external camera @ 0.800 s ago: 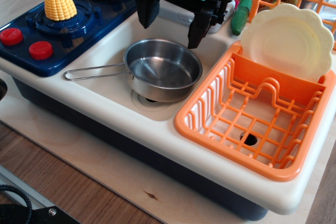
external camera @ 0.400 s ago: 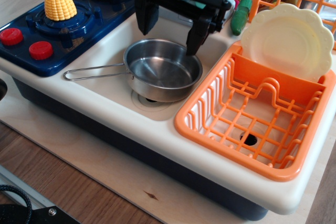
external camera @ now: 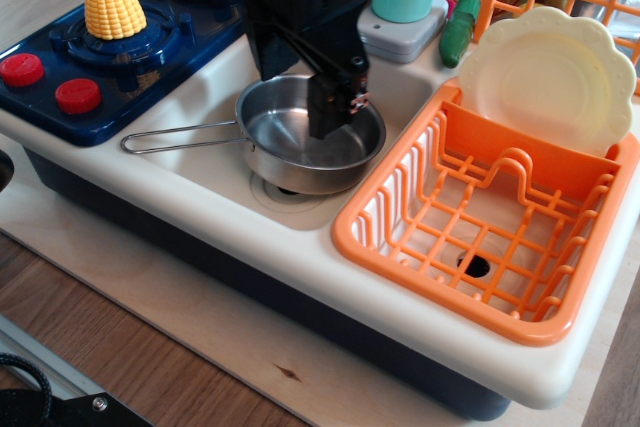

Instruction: Put pan from sink into drying rack

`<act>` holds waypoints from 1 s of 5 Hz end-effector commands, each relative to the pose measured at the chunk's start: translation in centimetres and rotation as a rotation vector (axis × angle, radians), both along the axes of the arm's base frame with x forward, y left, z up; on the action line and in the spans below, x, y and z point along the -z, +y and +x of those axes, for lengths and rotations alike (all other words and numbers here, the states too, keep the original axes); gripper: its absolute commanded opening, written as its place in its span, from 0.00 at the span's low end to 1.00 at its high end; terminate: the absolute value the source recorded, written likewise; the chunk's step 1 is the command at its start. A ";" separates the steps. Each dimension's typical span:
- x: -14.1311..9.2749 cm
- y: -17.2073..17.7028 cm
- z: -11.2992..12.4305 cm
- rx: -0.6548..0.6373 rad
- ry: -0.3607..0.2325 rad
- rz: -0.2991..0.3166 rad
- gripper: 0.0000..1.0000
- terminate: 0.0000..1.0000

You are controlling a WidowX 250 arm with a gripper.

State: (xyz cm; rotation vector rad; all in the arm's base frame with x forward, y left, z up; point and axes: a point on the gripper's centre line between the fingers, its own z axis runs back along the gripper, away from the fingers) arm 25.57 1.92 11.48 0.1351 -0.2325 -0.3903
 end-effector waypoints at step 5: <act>4.0 -0.9 -1.0 0.072 -0.080 -0.137 1.00 0.00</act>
